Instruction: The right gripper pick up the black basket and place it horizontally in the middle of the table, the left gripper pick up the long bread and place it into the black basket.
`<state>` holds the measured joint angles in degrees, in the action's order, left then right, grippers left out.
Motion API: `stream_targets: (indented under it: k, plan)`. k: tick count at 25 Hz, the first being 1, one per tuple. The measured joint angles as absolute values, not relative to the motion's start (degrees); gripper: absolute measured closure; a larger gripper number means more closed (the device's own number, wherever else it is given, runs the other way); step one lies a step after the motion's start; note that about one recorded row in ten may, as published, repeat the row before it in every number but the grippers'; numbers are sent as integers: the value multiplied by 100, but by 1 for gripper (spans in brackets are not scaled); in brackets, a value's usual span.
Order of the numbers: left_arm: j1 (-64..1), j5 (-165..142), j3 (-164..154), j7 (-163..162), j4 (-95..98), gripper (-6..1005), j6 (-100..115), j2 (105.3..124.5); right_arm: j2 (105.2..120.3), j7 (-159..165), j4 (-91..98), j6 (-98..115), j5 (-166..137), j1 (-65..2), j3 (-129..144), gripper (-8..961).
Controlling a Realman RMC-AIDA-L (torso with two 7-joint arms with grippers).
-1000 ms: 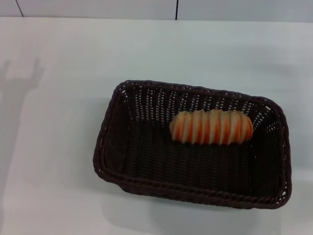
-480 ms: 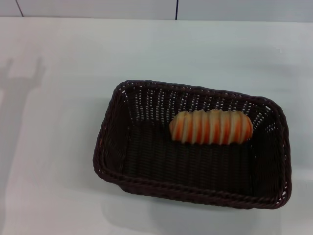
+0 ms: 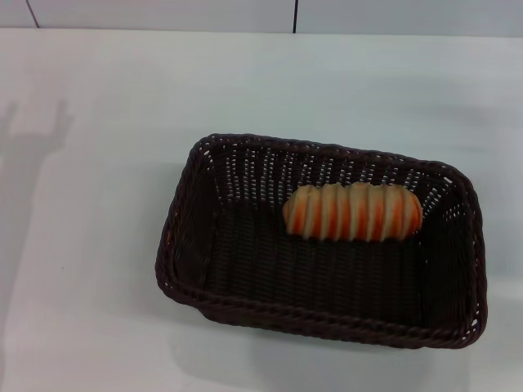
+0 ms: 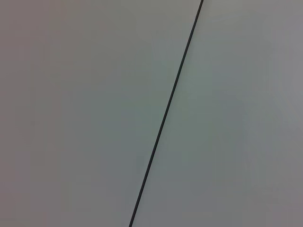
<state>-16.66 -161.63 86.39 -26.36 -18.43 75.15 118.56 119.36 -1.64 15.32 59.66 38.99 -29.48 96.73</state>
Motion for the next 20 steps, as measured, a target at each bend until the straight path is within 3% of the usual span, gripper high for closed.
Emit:
stream_targets:
  k: [20]
  plan:
    - [-1624, -16163, 8597, -2627, -1784, 139, 7603, 11847, 11959, -101, 1593, 5959, 3903, -2970, 9676, 130]
